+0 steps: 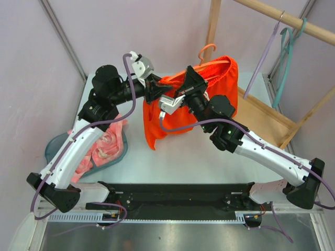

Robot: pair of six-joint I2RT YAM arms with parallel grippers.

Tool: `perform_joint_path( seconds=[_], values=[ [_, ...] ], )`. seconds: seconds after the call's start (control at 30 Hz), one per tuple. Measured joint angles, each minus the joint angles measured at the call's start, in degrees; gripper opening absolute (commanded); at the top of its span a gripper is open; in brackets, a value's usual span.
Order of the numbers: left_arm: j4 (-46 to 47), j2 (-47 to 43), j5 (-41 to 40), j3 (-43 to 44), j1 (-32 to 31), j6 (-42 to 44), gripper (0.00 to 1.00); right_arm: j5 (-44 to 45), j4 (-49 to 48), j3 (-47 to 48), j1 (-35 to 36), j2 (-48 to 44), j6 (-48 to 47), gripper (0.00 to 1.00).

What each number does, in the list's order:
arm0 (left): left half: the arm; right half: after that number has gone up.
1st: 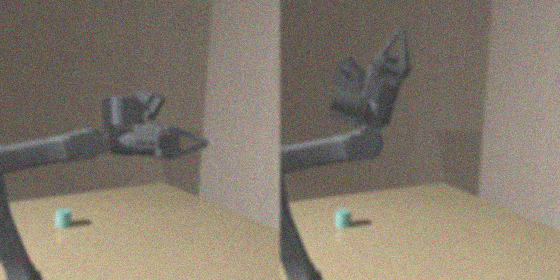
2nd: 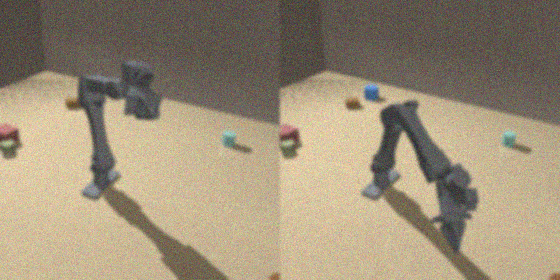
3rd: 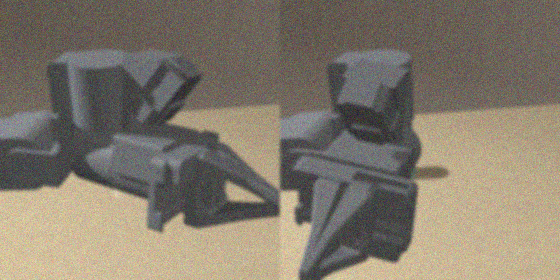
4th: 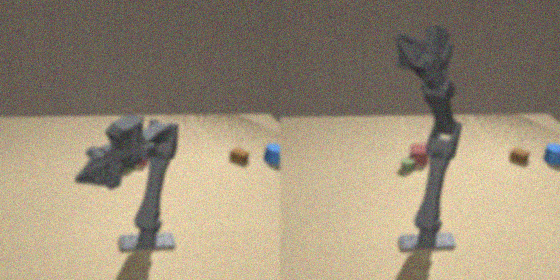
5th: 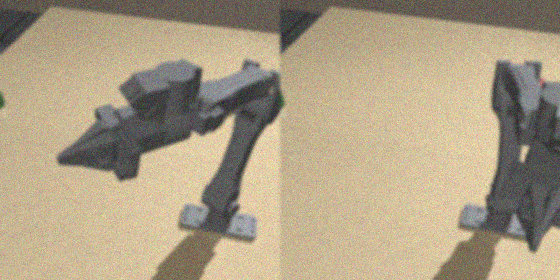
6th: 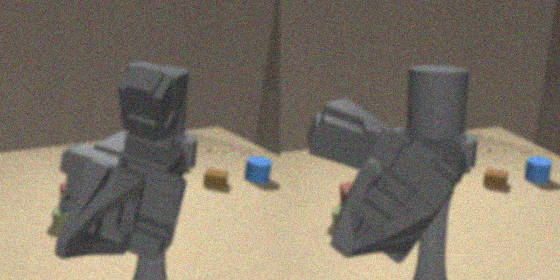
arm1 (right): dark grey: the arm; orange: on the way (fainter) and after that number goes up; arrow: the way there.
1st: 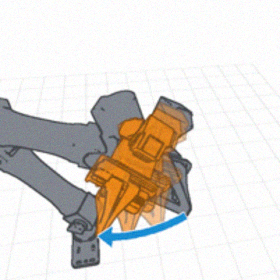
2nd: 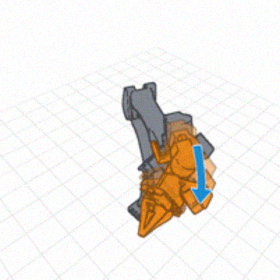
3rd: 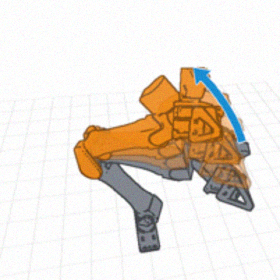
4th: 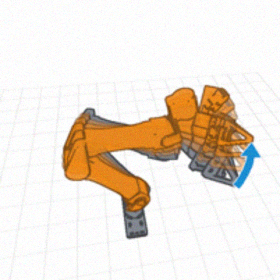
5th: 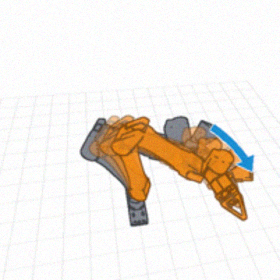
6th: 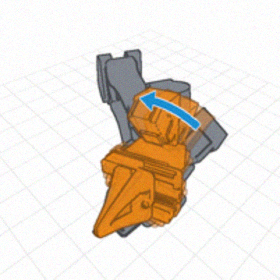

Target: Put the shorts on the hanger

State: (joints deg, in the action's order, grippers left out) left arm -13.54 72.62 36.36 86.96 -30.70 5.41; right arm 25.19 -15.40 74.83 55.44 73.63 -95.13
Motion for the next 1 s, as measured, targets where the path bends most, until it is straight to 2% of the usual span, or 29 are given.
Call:
perform_joint_path(
  seconds=[0.03,0.13,0.17,0.23,0.3,0.33,0.63,1.0],
  values=[
    [0.3,0.0,-0.2,0.0,0.0,0.1,0.11,-0.7,0.0,0.0,-0.4,0.1,-0.1,0.00],
    [0.5,0.0,-0.6,0.0,0.0,0.0,0.31,-3.0,-0.3,0.0,-1.6,0.2,-0.7,0.00],
    [0.6,0.0,-0.8,0.0,0.0,-0.1,0.43,-4.3,-0.3,0.0,-2.3,0.3,-0.9,0.00],
    [0.9,0.0,-0.6,0.0,-0.1,-0.3,0.57,-7.1,-0.4,0.0,-4.1,0.3,-1.0,0.00],
    [1.3,-0.1,-0.6,0.0,-0.2,-0.8,0.88,-9.6,-0.3,0.0,-7.3,0.3,-0.9,0.00],
    [1.5,-0.2,-0.6,0.0,-0.2,-1.1,0.99,-11.0,-0.3,0.0,-9.7,0.3,-0.9,0.00],
    [2.9,-1.2,0.1,0.0,4.0,-6.0,1.00,-22.3,1.2,4.3,-25.3,3.6,-0.7,0.00],
    [3.2,-3.7,0.5,-1.9,5.7,-6.9,1.00,-33.3,4.2,27.5,-35.6,18.4,3.5,0.00]
  ],
)
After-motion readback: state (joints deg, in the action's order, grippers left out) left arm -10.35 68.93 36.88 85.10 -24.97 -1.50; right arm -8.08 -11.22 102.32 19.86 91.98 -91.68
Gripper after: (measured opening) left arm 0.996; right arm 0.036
